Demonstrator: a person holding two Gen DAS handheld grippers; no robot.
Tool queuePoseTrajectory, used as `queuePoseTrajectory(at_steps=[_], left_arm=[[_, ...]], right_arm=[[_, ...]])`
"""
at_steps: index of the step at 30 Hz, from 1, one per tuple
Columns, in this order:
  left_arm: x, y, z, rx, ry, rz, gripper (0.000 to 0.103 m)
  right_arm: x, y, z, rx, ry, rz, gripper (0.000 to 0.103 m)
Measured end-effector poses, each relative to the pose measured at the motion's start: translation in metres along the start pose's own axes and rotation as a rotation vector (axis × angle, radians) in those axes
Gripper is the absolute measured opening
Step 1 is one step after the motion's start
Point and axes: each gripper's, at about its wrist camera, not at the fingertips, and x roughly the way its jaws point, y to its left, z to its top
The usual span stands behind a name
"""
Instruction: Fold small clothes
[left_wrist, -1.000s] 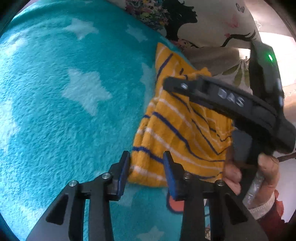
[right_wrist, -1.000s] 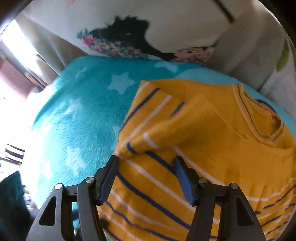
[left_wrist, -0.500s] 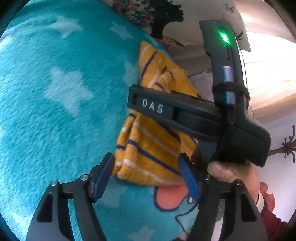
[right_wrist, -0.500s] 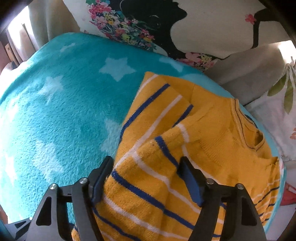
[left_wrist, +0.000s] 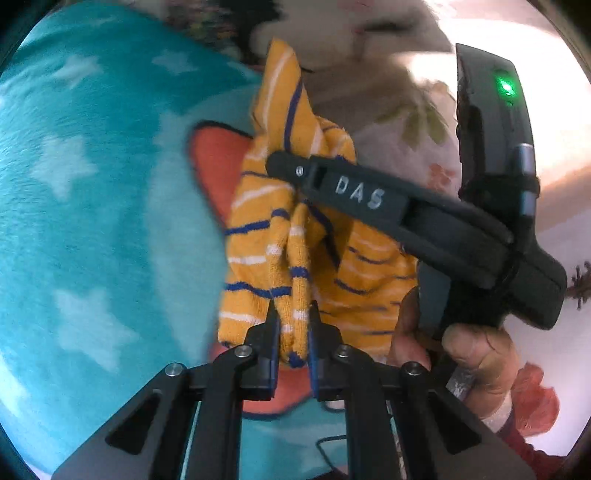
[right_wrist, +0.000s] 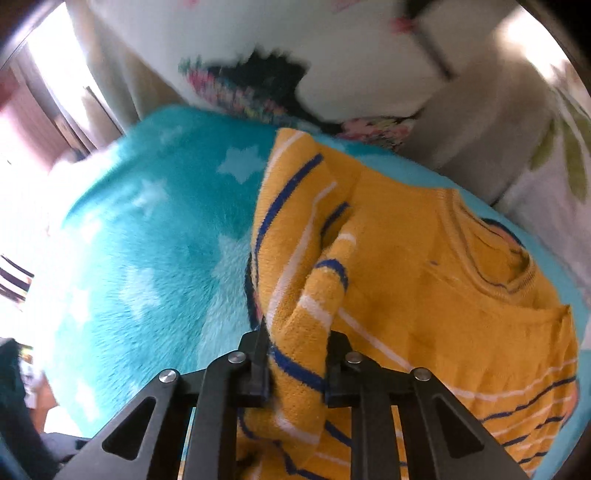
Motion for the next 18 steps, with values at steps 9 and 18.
queuePoseTrajectory(at_steps=[9, 18], left_arm=[[0.021, -0.101, -0.029, 0.097, 0.004, -0.035, 0.022], [0.048, -0.113, -0.062, 0.101, 0.042, 0.114, 0.027]], right_arm=[[-0.100, -0.141, -0.063, 0.206, -0.179, 0.075, 0.018], [-0.105, -0.279, -0.149, 0.460, -0.158, 0.028, 0.018]])
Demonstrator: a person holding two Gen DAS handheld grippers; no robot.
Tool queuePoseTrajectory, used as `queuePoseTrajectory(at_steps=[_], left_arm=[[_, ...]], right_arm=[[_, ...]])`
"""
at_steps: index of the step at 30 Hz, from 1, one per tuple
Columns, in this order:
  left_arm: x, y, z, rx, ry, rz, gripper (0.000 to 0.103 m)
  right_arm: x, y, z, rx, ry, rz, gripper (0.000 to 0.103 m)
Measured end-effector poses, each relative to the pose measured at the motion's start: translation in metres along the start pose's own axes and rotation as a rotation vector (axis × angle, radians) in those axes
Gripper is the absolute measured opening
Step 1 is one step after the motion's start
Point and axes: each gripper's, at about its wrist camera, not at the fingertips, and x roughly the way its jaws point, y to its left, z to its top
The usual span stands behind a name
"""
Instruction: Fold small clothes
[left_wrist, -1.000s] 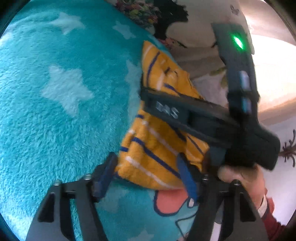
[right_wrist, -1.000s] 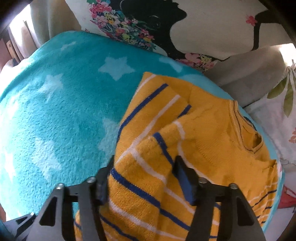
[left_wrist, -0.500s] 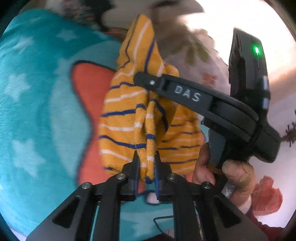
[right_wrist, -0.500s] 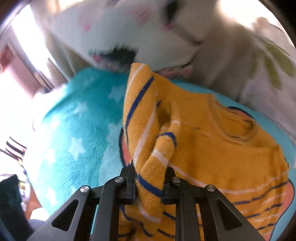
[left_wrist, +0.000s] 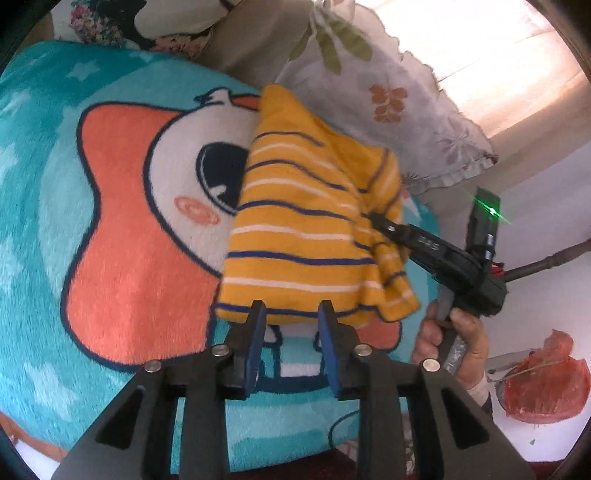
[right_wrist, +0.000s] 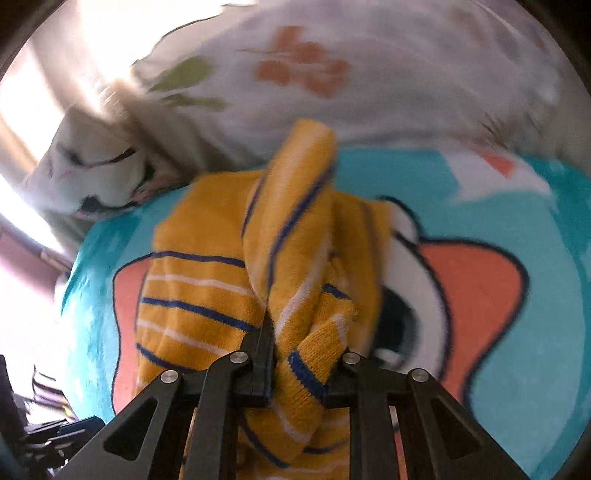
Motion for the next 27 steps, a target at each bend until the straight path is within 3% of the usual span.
queuePoseTrajectory(at_steps=[7, 15, 19, 24, 27], left_arm=[[0.012, -0.008, -0.004, -0.012, 0.008, 0.081, 0.037], [0.011, -0.006, -0.002, -0.033, -0.017, 0.147, 0.047], [0.010, -0.006, -0.002, -0.038, -0.025, 0.179, 0.050], [0.003, -0.016, -0.001, 0.037, -0.075, 0.297, 0.060], [0.001, -0.022, 0.000, 0.078, -0.095, 0.357, 0.062]], right_arm=[[0.010, -0.024, -0.006, 0.068, 0.006, 0.092, 0.025], [-0.023, -0.033, -0.006, 0.113, -0.049, 0.138, 0.039], [-0.040, -0.027, -0.008, 0.084, -0.100, 0.098, 0.042], [-0.063, -0.011, -0.010, 0.012, -0.178, 0.044, 0.042], [-0.086, 0.015, -0.022, -0.129, -0.264, -0.009, 0.065]])
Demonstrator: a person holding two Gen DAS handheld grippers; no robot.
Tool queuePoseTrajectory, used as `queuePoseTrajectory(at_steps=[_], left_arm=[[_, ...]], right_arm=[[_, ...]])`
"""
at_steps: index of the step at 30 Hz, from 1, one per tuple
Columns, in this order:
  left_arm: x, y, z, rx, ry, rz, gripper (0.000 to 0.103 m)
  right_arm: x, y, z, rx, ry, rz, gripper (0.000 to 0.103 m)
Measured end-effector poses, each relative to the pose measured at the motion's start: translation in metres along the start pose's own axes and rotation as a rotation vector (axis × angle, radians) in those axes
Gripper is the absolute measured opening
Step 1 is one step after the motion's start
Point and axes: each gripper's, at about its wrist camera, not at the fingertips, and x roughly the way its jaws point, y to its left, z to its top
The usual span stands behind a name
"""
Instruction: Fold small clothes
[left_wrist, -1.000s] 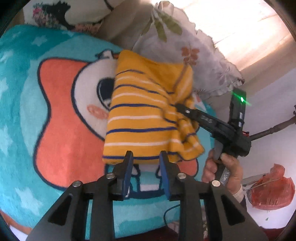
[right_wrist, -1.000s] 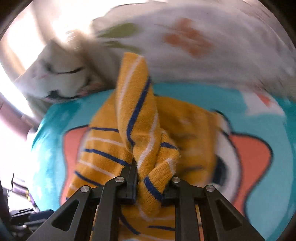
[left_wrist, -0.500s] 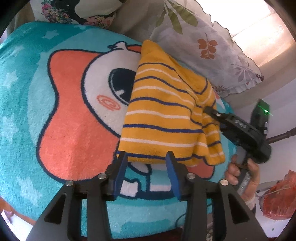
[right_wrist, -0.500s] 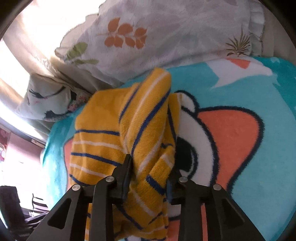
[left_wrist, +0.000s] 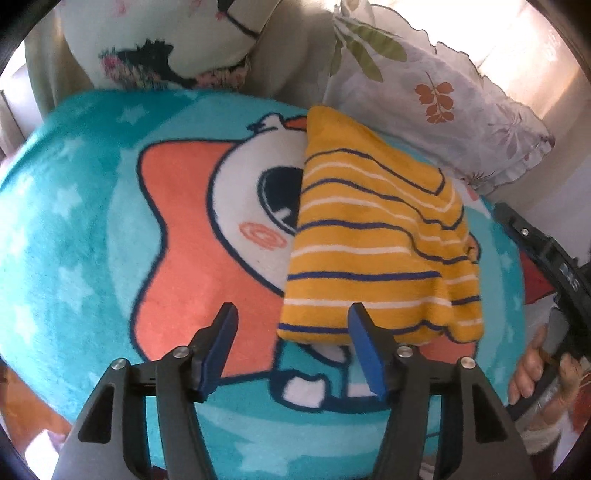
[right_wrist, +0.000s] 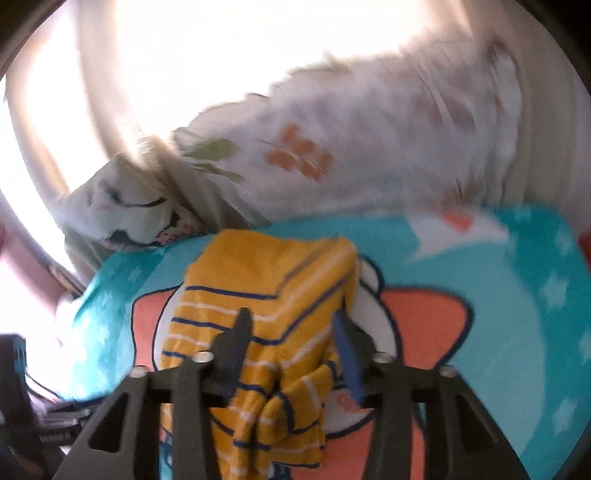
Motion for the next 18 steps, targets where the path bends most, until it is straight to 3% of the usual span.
queuePoseTrajectory(at_steps=[2, 6, 10, 18], left_arm=[[-0.001, -0.002, 0.000, 0.009, -0.003, 0.019, 0.062], [-0.002, -0.010, 0.000, 0.057, -0.023, 0.103, 0.063], [-0.004, -0.021, -0.002, 0.128, -0.045, 0.175, 0.064], [-0.003, -0.041, -0.004, 0.221, -0.055, 0.204, 0.069]], right_arm=[[-0.003, 0.017, -0.006, -0.056, -0.017, -0.019, 0.075], [0.013, 0.023, -0.021, -0.049, 0.044, -0.020, 0.075], [0.033, 0.016, -0.034, 0.003, 0.174, 0.035, 0.071], [0.042, -0.037, -0.058, 0.107, 0.243, -0.056, 0.070]])
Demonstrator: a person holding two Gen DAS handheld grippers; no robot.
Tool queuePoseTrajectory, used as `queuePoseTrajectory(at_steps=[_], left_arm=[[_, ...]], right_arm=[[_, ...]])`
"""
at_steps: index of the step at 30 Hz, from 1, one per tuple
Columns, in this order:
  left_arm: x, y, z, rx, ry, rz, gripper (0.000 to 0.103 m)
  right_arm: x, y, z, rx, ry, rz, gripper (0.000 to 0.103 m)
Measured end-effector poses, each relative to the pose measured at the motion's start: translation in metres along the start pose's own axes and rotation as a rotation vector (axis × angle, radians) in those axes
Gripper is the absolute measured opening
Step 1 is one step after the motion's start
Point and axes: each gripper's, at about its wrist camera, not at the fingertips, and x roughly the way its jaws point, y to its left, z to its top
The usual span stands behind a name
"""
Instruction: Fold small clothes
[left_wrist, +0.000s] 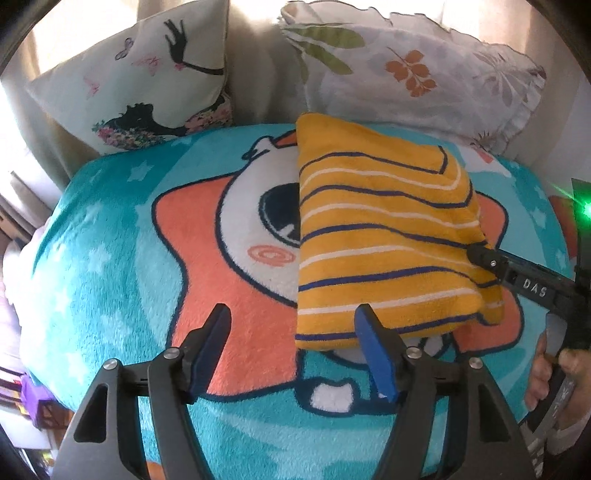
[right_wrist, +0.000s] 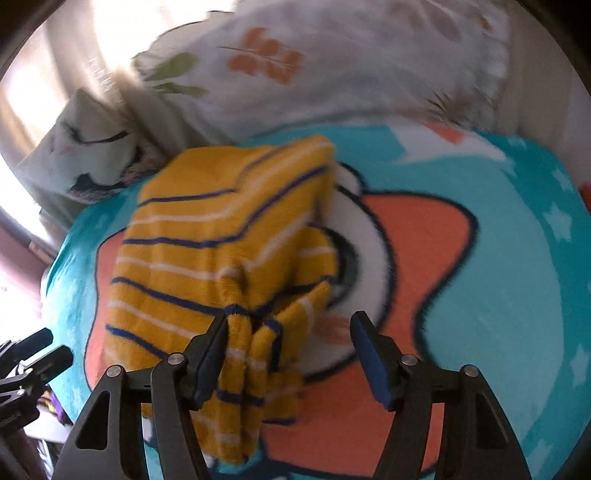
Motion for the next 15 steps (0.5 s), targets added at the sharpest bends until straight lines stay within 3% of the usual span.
queuePoseTrajectory(at_steps=[15], left_arm=[[0.011, -0.008, -0.004, 0.023, 0.042, 0.016, 0.072]], right_arm=[[-0.012, -0.032, -0.006, 0.078, -0.042, 0.125, 0.073]])
